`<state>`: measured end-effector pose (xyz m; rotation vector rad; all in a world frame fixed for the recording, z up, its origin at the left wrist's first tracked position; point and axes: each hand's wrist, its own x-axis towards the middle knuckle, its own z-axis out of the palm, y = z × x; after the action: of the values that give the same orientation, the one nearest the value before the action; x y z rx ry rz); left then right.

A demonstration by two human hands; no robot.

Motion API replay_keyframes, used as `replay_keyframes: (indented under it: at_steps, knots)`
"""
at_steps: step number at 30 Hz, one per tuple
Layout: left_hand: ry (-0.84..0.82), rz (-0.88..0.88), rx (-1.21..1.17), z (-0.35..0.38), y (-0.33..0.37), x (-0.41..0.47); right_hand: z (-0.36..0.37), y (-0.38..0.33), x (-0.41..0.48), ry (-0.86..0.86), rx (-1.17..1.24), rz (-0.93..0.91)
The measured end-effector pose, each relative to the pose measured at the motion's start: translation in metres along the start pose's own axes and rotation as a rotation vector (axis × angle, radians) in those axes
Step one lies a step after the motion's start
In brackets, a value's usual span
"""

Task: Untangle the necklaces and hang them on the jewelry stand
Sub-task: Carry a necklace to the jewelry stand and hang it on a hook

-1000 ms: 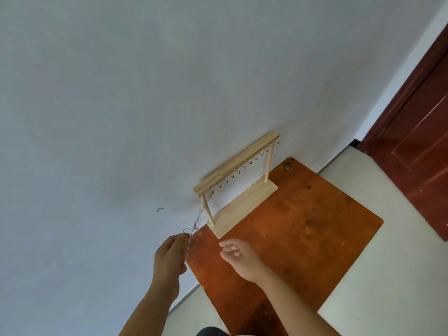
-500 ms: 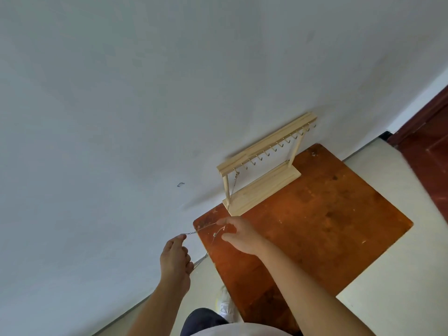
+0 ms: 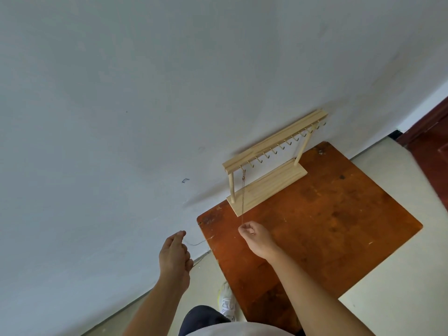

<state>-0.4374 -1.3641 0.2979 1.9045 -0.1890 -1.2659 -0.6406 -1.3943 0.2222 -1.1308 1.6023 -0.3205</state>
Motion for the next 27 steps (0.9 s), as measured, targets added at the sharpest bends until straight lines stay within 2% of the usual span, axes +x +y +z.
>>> replay_keyframes:
  at_steps: [2, 6, 9, 12, 16, 19, 21, 23, 27]
  knots:
    - [0.006, 0.005, 0.014, 0.0, -0.002, 0.0, 0.0, 0.004, 0.002, 0.021, 0.029, 0.033]
    - [0.003, 0.009, 0.037, 0.0, -0.006, -0.003, 0.002, 0.01, 0.004, 0.04, 0.271, 0.125]
    - [-0.059, 0.065, 0.103, 0.0, -0.006, -0.009, 0.001, 0.012, 0.001, 0.044, 0.243, 0.12]
    - [-0.19, 0.183, 0.231, 0.004, 0.0, -0.02, -0.001, 0.014, -0.005, 0.084, 0.159, 0.093]
    - [-0.495, 0.264, 0.314, 0.012, 0.023, -0.041, -0.007, 0.004, -0.015, 0.132, 0.176, 0.041]
    - [-0.67, 0.327, 0.402, 0.023, 0.042, -0.058, -0.015, -0.02, -0.032, -0.01, 0.389, -0.068]
    - [-0.729, 0.366, 0.437, 0.033, 0.053, -0.066, -0.022, -0.035, -0.048, -0.127, 0.386, -0.179]
    - [-0.744, 0.399, 0.424, 0.042, 0.063, -0.072, -0.032, -0.044, -0.059, -0.189, 0.389, -0.202]
    - [-0.74, 0.362, 0.243, 0.063, 0.083, -0.086, -0.049, -0.032, -0.077, -0.218, 0.732, -0.163]
